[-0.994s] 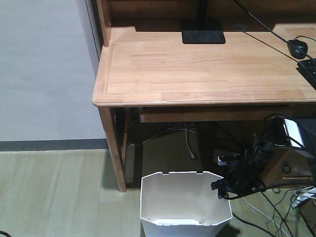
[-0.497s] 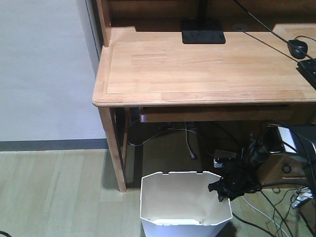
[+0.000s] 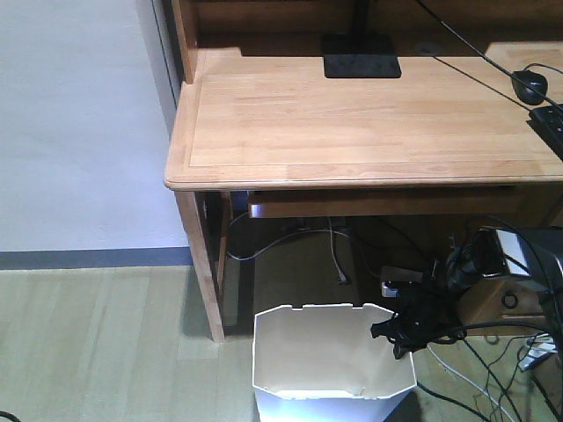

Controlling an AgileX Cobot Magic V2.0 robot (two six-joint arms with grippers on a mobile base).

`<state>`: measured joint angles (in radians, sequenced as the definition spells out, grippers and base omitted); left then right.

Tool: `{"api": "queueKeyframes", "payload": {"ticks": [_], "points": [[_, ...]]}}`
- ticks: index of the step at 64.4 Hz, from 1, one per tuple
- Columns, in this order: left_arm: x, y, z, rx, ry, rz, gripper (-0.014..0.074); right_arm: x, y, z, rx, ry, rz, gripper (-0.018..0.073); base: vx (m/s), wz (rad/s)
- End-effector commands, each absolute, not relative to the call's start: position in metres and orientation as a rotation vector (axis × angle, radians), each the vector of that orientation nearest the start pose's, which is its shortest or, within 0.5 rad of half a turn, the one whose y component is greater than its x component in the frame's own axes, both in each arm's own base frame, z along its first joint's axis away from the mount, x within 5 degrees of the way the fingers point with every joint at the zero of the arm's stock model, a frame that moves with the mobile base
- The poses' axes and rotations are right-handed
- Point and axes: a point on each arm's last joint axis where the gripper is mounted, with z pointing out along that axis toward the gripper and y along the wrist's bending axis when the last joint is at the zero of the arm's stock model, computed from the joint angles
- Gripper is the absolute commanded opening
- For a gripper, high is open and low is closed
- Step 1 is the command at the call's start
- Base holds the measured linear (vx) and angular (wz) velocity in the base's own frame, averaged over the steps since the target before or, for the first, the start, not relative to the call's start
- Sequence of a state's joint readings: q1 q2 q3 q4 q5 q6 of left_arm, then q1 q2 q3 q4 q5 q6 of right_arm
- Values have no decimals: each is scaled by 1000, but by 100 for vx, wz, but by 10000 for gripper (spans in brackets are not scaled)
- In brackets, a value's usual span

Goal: Move trash bin to bedside with robot
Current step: 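Close the right gripper on the bin rim and lift it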

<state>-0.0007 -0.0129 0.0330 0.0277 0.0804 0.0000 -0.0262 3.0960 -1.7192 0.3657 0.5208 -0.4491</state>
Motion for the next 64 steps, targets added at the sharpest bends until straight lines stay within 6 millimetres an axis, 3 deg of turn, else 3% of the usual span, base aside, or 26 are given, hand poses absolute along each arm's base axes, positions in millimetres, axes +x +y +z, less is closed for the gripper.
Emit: {"api": "queueKeyframes", "payload": {"ticks": [1, 9, 25, 42, 64], "points": [[56, 0, 199, 9, 1506, -2, -6, 382, 5, -202, -113, 3212, 372, -8, 0, 0], [56, 0, 199, 9, 1506, -2, -6, 386, 4, -195, -82, 3163, 451, -6, 0, 0], [56, 0, 199, 9, 1506, -2, -6, 388, -8, -163, -19, 3043, 412, -5, 0, 0], [56, 0, 199, 9, 1506, -2, -6, 368, -8, -127, -77, 3014, 495, -5, 0, 0], [56, 0, 199, 9, 1506, -2, -6, 338, -7, -55, -274, 2922, 642, -5, 0, 0]]}}
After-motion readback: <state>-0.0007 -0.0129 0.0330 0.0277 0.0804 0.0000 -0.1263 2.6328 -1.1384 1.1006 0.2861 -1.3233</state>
